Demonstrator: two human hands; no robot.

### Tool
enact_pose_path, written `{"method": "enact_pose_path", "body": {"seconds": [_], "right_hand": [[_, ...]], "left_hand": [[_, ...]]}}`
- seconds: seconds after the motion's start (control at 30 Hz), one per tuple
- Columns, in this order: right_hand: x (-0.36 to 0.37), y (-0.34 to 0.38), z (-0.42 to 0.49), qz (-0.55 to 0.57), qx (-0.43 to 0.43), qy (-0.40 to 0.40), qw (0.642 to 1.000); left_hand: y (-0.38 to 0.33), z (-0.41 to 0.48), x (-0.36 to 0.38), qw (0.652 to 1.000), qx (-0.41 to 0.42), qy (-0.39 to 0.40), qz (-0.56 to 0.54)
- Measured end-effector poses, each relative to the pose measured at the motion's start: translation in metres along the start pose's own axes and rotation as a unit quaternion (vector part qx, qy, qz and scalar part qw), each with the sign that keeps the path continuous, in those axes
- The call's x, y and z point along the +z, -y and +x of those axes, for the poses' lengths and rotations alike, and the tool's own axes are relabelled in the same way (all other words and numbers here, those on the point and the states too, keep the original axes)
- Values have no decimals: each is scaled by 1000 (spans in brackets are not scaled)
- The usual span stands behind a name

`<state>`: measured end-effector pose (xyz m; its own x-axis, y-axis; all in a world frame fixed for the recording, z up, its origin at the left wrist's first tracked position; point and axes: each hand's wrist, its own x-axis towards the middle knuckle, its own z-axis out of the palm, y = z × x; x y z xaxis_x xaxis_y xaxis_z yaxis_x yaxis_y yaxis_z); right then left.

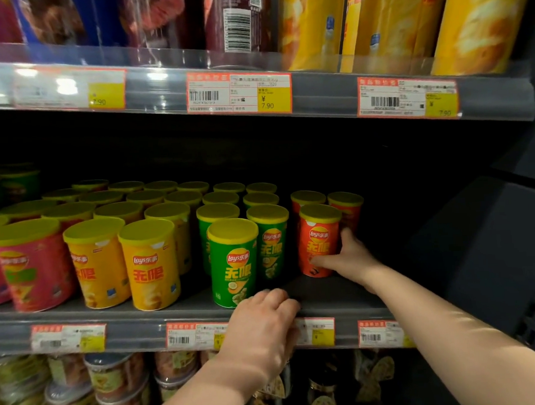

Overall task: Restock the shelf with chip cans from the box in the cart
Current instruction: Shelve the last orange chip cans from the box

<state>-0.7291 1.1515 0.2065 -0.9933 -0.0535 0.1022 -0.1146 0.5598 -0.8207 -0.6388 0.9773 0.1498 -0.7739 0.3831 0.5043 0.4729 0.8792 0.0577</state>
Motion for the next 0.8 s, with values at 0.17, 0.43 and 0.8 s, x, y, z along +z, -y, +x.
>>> {"method": "enact_pose_path", "body": {"seconds": [0.17,0.43,0.8], "right_hand": [[2,1,3,-4,-1,0,1000],[4,2,4,-30,7,-7,999],[6,6,-11,-106,44,-57,992]], "left_hand": [[-2,0,-1,1000,6,21,-4],[-1,-1,0,999,26,25,21],[-6,0,-13,998,3,60,25]]}}
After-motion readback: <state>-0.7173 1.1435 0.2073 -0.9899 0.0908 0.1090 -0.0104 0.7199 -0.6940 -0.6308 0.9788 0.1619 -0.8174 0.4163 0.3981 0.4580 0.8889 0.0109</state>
